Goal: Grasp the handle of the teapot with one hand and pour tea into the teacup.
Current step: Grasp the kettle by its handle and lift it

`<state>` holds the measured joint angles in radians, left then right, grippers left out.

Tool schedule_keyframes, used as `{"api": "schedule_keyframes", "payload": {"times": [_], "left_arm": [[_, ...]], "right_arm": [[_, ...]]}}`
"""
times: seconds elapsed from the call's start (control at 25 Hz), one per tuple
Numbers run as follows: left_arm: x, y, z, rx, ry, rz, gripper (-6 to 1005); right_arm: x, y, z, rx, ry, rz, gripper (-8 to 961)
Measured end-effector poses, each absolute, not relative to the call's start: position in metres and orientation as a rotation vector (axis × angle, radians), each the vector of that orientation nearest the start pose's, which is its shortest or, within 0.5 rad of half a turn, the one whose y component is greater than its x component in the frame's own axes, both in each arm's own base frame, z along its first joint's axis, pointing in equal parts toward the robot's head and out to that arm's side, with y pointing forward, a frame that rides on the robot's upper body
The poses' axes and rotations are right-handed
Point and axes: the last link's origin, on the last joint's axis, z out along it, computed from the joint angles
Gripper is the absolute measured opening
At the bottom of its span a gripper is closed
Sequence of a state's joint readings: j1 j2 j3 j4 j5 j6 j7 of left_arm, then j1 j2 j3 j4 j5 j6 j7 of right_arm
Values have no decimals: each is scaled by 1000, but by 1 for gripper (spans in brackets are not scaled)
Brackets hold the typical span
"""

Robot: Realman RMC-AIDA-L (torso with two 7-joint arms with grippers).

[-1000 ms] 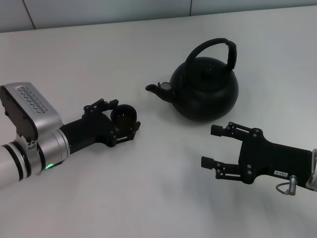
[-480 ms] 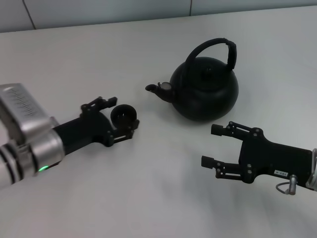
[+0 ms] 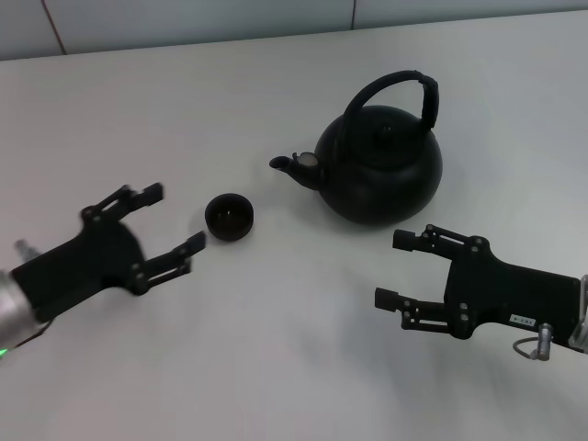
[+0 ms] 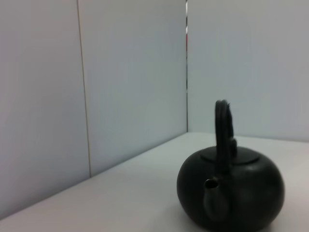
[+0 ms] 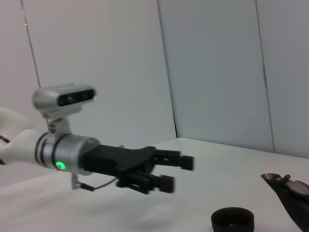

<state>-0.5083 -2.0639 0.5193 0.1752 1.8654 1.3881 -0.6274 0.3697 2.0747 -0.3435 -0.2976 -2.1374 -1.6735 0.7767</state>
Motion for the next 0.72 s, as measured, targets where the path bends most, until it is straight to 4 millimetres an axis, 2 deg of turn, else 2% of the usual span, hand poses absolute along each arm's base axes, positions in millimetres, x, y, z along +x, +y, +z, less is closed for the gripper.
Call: {"api": "schedule_keyframes", "payload": {"times": [0.08,0.12,0.16,0.2,0.36,0.52,0.56,0.72], "left_arm": [[-296,300,-53,-2481,-304,-741,859],[-304,286,-39,-2467,-286,-788,859],[-304,286,-39,-2467,-286,-788,859],[-309,279,-28,-2457,-283,-809,859],[-316,269,-13,-2459,-303,-828,859],[-316,269,-13,-2459,-303,-828,859],[-323,263,-6,-2463,-323,-822,859],[-326,260,-11,-2502,-298,-772,859]], "right_arm": [[316,239,-33,-2570,454,906,757],[316,239,-33,-2570,454,907,756],[316,239,-33,-2570,454,906,756],[316,239,-33,-2570,454,907,755],[316,239,-33,-2569,454,907,754],[316,239,-33,-2566,454,908,752],[316,239,-32,-2566,454,908,752],[316,239,-32,-2566,453,908,750]]}}
